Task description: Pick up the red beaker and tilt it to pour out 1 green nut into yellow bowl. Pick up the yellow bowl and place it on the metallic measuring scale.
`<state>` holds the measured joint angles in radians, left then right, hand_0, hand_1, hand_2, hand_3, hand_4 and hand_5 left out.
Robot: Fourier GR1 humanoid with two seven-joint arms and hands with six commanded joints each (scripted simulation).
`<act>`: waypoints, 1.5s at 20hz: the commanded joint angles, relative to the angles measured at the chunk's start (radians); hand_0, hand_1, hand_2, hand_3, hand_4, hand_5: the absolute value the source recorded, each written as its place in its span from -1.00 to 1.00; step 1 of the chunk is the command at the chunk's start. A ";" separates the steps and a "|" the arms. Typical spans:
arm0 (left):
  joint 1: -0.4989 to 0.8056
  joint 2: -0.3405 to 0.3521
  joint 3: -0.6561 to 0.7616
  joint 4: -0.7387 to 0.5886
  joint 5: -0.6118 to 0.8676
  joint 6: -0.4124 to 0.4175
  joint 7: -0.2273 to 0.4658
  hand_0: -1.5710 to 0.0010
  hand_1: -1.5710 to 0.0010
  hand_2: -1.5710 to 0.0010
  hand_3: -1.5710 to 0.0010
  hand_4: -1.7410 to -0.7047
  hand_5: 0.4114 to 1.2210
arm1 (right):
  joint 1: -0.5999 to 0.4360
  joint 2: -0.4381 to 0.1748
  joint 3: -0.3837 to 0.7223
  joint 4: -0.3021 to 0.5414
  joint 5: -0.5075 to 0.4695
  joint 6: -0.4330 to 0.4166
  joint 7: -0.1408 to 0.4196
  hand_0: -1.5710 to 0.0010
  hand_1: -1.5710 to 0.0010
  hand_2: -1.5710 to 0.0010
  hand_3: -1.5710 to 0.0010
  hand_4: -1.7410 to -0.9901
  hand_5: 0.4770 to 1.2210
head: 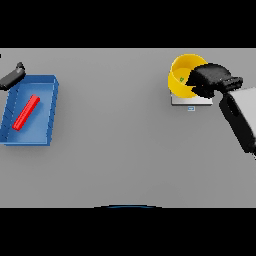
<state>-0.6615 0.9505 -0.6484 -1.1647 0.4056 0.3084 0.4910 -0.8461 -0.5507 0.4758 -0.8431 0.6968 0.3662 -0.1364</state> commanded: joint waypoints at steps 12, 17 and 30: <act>-0.007 0.001 -0.001 0.028 -0.003 -0.022 0.000 1.00 1.00 1.00 1.00 0.74 -0.11 | -0.046 0.026 0.005 0.191 0.012 -0.056 -0.036 -0.80 -0.57 -0.79 -0.96 -0.97 1.00; -0.011 -0.005 0.007 0.030 0.008 -0.023 -0.005 1.00 1.00 1.00 1.00 0.72 -0.11 | -0.054 0.034 -0.011 0.206 -0.016 -0.010 -0.010 -0.34 0.00 0.01 -0.25 -0.57 0.51; -0.007 -0.002 0.000 0.009 -0.005 0.000 0.005 1.00 1.00 1.00 1.00 0.71 -0.11 | -0.061 0.011 0.003 0.221 -0.005 0.031 -0.026 0.90 0.93 0.88 0.62 -0.16 -0.12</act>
<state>-0.6685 0.9484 -0.6482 -1.1559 0.4009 0.3085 0.4950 -0.9072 -0.5403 0.4789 -0.6215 0.6914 0.3968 -0.1632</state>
